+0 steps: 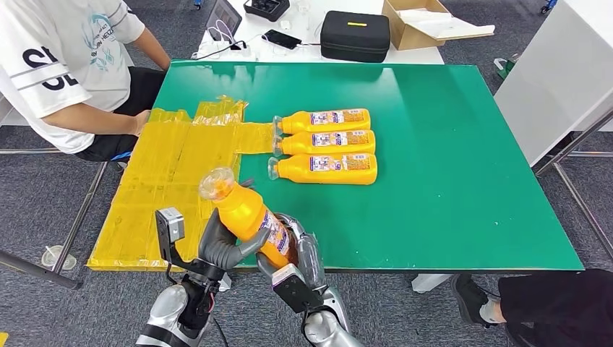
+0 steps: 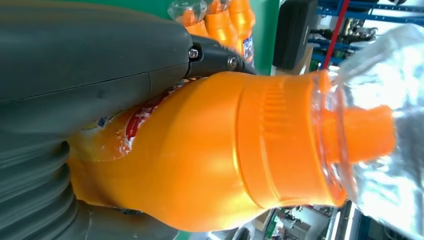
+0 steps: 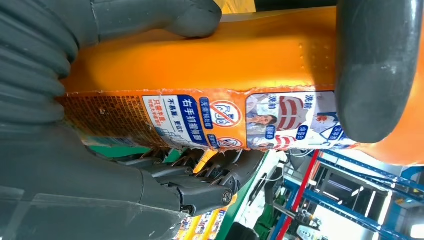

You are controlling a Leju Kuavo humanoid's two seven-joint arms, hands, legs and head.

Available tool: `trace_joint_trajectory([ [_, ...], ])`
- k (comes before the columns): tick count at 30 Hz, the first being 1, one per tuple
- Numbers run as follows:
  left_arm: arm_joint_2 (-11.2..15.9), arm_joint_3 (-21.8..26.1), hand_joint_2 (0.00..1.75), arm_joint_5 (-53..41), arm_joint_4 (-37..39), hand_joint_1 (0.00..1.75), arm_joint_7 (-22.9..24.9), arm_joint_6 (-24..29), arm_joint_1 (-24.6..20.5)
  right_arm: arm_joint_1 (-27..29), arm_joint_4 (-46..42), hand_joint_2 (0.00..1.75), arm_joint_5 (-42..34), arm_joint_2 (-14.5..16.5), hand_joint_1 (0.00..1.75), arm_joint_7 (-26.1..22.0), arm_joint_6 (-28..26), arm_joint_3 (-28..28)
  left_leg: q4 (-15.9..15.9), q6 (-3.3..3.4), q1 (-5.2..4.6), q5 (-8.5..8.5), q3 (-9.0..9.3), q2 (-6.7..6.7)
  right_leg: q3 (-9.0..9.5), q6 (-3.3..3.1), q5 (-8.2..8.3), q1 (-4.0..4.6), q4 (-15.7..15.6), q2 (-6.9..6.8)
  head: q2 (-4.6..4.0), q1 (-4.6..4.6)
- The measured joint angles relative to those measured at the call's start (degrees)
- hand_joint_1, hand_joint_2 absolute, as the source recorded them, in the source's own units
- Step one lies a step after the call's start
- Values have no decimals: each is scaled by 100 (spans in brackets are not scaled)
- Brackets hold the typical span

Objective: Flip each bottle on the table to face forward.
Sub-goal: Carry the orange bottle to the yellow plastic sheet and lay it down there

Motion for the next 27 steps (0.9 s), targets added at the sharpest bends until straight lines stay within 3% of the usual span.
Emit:
trace_joint_trajectory([
  [8, 56, 57, 175, 871, 104, 175, 311, -806, -13, -9, 32, 175, 44, 2, 175, -36, 45, 25, 0, 0, 0, 0, -1, 0, -1, 0, 0, 0, 0, 0, 1, 0],
  [27, 78, 119, 175, 1153, 226, 175, 399, -979, -39, -20, 111, 175, 77, 2, 175, -41, 46, 67, 0, 0, 0, 0, -1, 0, -1, 0, 0, 0, 0, 0, 0, -1],
])
